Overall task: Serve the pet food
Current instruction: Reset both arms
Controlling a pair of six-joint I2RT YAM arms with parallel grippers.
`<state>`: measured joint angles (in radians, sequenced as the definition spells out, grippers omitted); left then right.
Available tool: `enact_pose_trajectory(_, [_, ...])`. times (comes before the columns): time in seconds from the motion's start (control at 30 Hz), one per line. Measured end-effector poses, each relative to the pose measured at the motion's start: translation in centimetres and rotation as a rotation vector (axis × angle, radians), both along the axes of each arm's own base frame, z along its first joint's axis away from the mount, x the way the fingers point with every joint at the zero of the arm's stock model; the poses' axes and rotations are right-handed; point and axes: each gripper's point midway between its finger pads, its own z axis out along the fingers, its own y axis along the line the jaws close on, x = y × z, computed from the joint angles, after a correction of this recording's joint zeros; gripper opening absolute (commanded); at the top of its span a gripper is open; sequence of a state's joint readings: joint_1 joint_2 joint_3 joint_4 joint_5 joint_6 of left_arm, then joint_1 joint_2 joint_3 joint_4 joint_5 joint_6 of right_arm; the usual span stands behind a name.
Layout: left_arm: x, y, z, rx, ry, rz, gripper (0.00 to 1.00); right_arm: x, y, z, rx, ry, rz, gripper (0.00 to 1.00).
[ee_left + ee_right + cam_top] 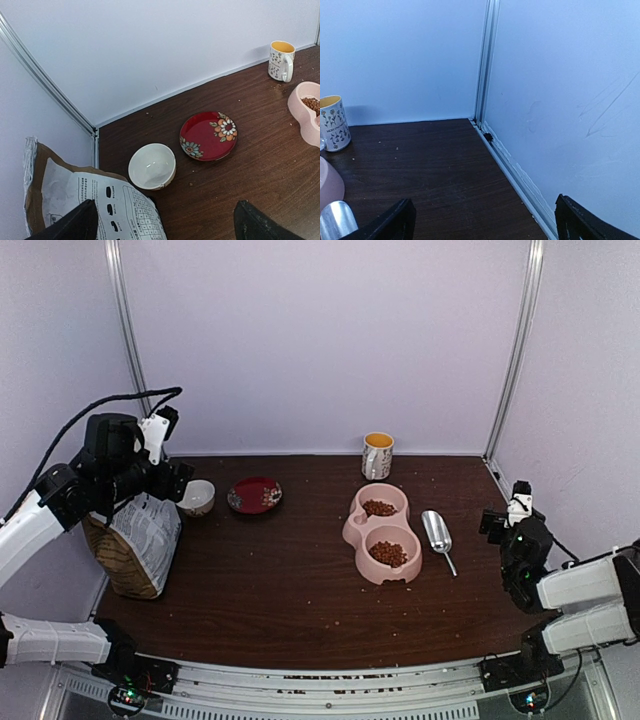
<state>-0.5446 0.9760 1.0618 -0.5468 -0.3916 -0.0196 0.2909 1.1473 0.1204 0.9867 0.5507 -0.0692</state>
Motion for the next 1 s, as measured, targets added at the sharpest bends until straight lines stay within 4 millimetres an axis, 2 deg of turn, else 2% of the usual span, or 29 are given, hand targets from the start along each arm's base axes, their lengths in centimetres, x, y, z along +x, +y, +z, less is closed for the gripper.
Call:
enact_pose_trajectory(0.1, [0.0, -0.1, 0.0, -0.002, 0.001, -0.008, 0.98, 1.1, 0.6, 0.1, 0.001, -0.037, 0.064, 1.0])
enact_pose_trajectory(0.27, [0.0, -0.3, 0.0, -0.006, 0.004, -0.017, 0.98, 2.0, -0.2, -1.6, 0.013, -0.021, 0.085, 1.0])
enact_pose_trajectory(0.43, [0.0, -0.5, -0.2, -0.008, 0.01, -0.027, 0.98, 4.0, -0.6, 1.0, 0.057, -0.081, 0.082, 1.0])
enact_pose_trajectory(0.5, [0.0, -0.5, -0.3, -0.007, 0.014, -0.028, 0.98, 4.2, -0.7, 1.3, 0.067, -0.093, 0.079, 1.0])
enact_pose_trajectory(1.0, [-0.1, -0.5, -0.2, -0.01, 0.01, -0.03, 0.98, 4.2, -0.7, 0.3, 0.083, -0.056, 0.079, 1.0])
